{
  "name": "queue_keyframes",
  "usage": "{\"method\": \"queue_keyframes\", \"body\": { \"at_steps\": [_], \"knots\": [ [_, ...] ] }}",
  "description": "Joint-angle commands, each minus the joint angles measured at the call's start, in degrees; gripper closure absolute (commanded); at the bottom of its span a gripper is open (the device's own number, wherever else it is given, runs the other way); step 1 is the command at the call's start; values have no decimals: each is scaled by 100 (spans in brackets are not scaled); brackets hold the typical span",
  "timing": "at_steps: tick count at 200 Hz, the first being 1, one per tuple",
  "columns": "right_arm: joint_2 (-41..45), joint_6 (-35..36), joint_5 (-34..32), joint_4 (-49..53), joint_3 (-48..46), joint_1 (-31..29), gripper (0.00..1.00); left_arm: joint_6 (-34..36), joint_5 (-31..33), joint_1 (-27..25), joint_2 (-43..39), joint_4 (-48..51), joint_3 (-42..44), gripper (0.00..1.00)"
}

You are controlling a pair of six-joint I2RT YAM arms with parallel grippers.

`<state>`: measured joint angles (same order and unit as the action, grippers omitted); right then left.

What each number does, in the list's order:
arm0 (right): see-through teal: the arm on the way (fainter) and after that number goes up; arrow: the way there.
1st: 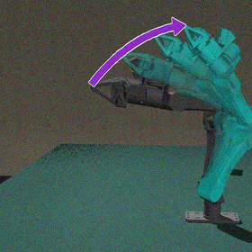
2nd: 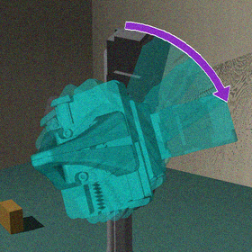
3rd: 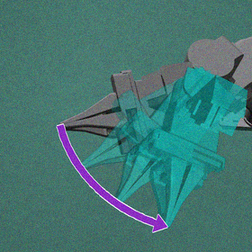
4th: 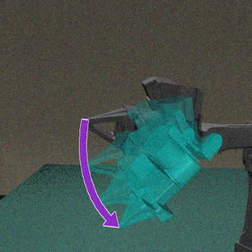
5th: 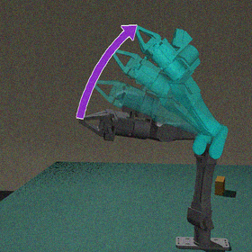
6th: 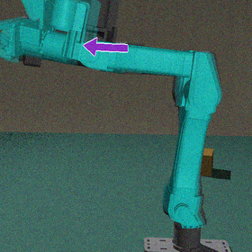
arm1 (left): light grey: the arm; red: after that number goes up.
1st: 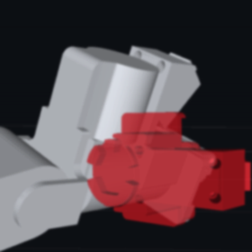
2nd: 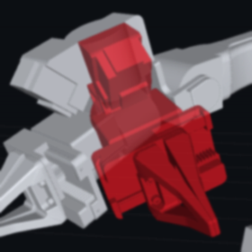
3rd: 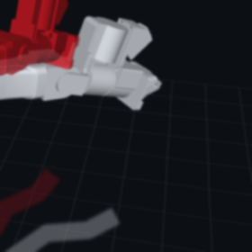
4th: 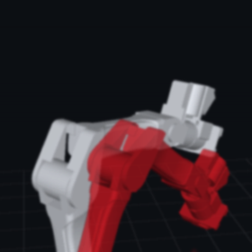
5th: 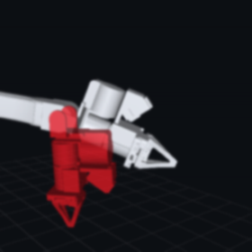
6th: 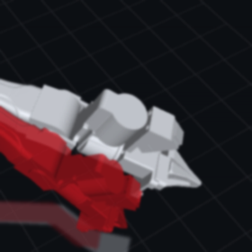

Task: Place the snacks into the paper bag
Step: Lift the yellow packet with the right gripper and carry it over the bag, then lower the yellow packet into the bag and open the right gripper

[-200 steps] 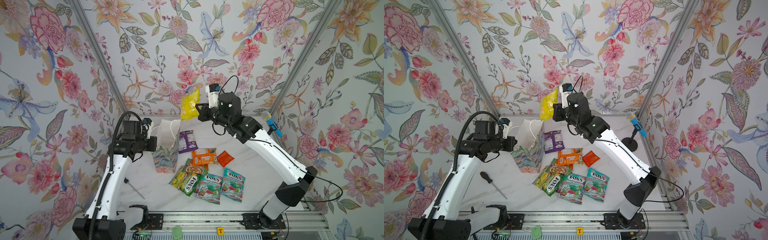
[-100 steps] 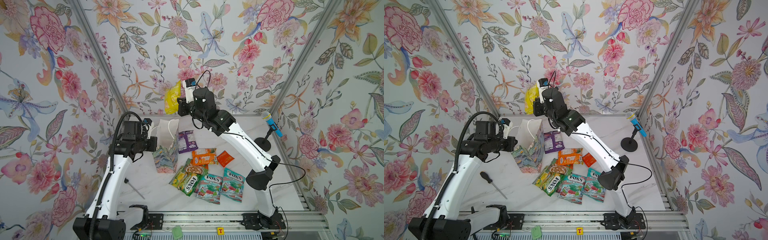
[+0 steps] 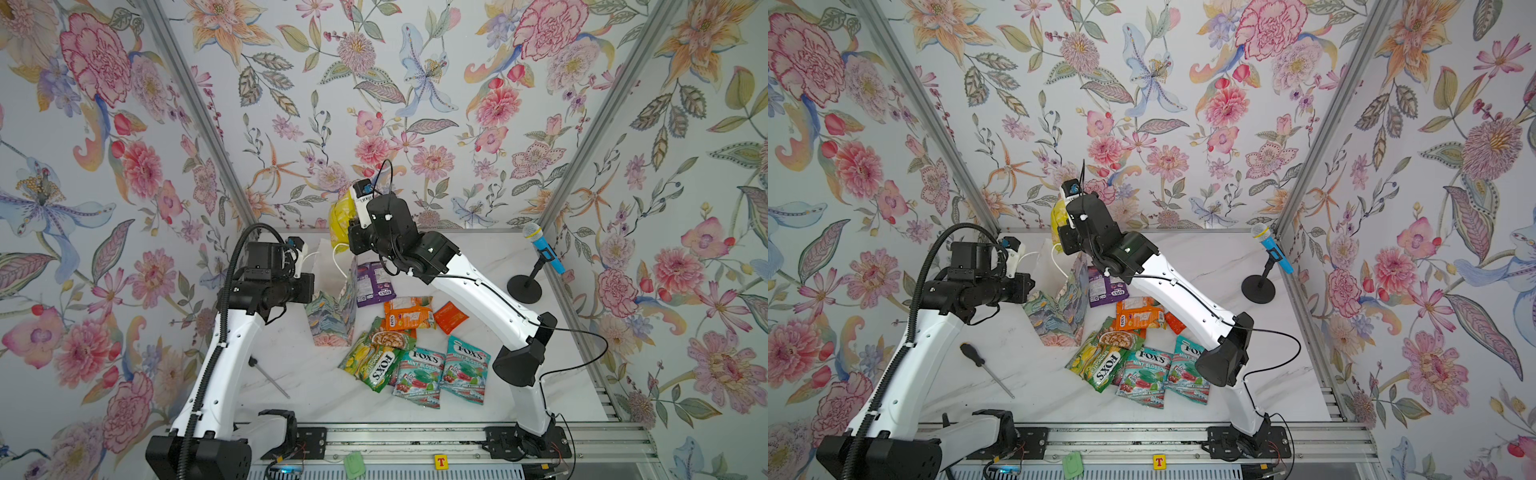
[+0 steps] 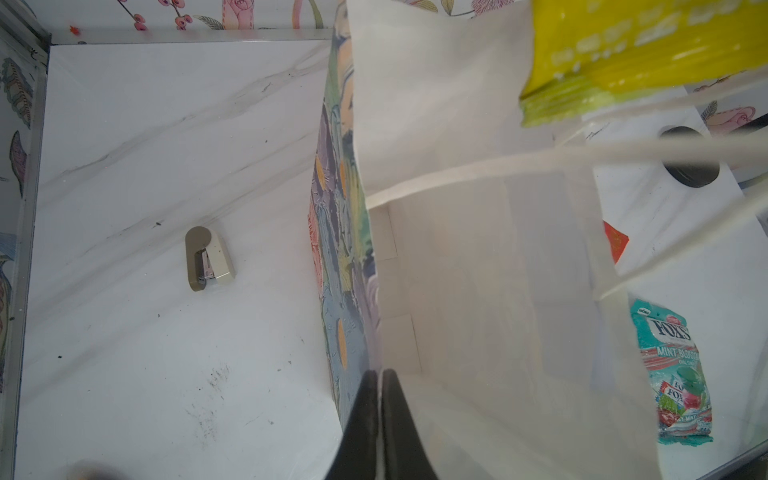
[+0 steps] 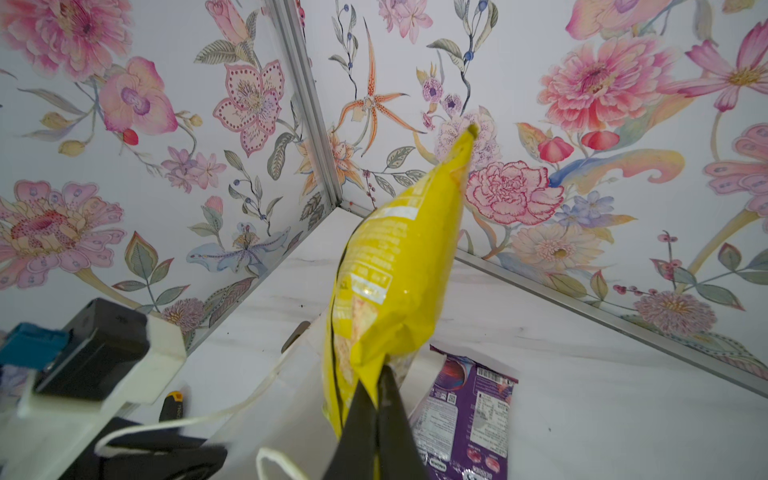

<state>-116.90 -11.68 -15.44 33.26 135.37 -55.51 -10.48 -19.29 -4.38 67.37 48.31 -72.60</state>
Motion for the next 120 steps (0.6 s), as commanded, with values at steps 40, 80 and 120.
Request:
{"method": "queue_keyframes", "body": {
  "at_steps": [40,80,120],
  "knots": [
    [681,140,-235,82,-547,-234,100,-76,-52,60,-84,-103,105,95],
    [920,92,-235,145,-870,-327,100,-94,-54,82,-93,-118,110,95],
    [951,-60,-75,310,-943,-397,100,-138,-79,85,-119,-156,130,95]
  ]
}}
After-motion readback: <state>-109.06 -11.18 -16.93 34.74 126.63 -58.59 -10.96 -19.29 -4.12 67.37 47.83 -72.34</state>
